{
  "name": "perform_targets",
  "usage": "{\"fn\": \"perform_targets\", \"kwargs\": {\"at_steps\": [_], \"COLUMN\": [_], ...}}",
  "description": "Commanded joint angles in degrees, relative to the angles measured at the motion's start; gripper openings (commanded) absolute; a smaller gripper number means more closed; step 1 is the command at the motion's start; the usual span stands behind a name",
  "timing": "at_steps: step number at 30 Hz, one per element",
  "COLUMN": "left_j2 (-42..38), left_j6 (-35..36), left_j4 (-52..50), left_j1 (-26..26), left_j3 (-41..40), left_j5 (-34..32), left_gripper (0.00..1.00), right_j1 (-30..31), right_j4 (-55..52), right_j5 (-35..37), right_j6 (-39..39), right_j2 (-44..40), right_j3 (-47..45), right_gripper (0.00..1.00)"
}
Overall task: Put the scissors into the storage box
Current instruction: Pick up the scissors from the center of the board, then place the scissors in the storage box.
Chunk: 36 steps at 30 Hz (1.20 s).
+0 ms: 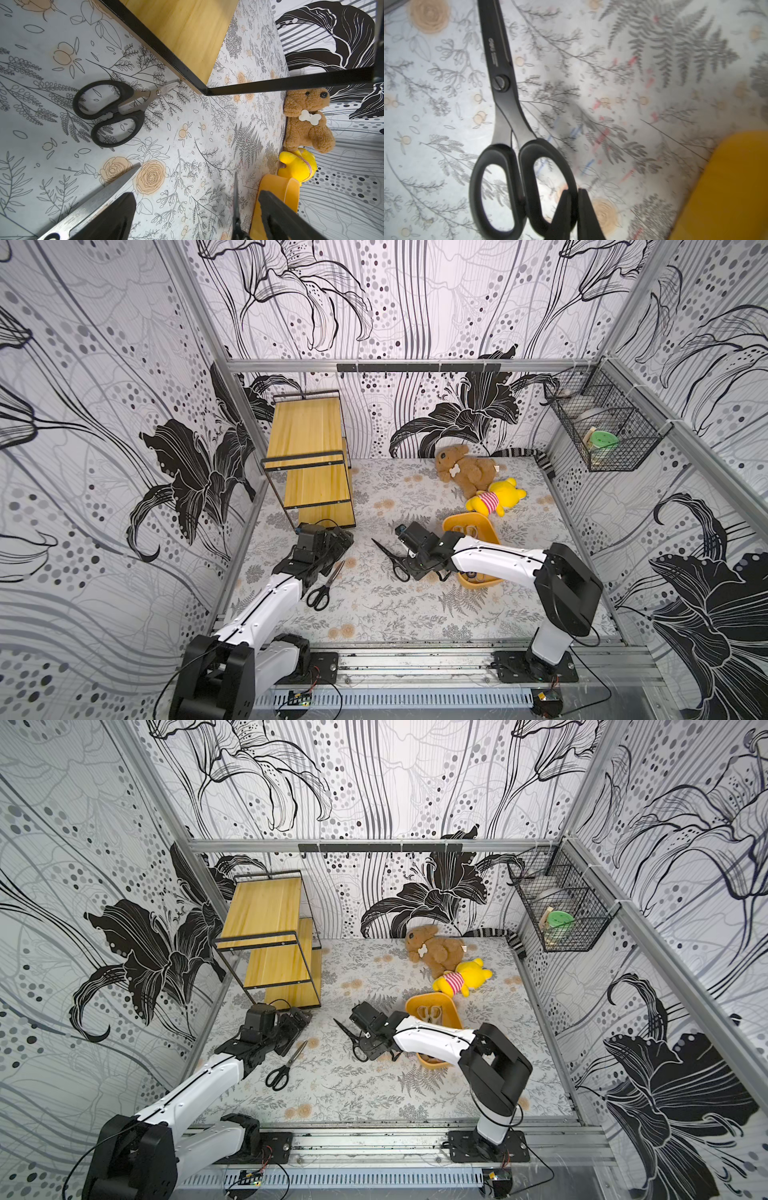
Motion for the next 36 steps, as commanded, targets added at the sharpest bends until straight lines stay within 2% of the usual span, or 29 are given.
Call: {"fn": "perform_targets", "kwargs": {"at_steps": [1, 8, 14, 22, 26, 36], "left_j2": [0.57, 1.09, 1.27, 0.71, 0.28, 0.03], "left_j6": [0.30, 0.07, -0.14, -0.17, -0.04, -0.25], "left_j4": [2.64, 3.23, 3.61, 3.38, 2.93, 3.40], "left_j1": [0.41, 0.36, 0.40, 0.41, 0.40, 0.37], "left_j3": [-0.11, -0.11, -0.19, -0.27, -0.29, -1.25], "left_j5": [0.87, 1.23, 1.45, 1.66, 1.18, 1.22], "left_gripper": [0.97, 0.97, 0.97, 0.97, 0.97, 0.97], "right_j1": [-3.42, -13.71, -18.83, -22.01, -25.26, -25.43], "right_j4": [-3.40, -8.65, -12.80, -13.87, -13.93, -11.79], "right_j5": [2.42, 6.87, 7.57, 7.26, 3.91, 2.27], "right_j6": [2.66, 5.19, 5.80, 9.73, 9.83, 10.03], "right_j2": [-6.38, -18.14, -24.76, -26.93, -25.79, -21.91], "right_j3": [-2.89, -8.34, -12.79, -16.79, -17.37, -18.91], "right_gripper": [0.00, 0.00, 0.00, 0.00, 0.00, 0.00]}}
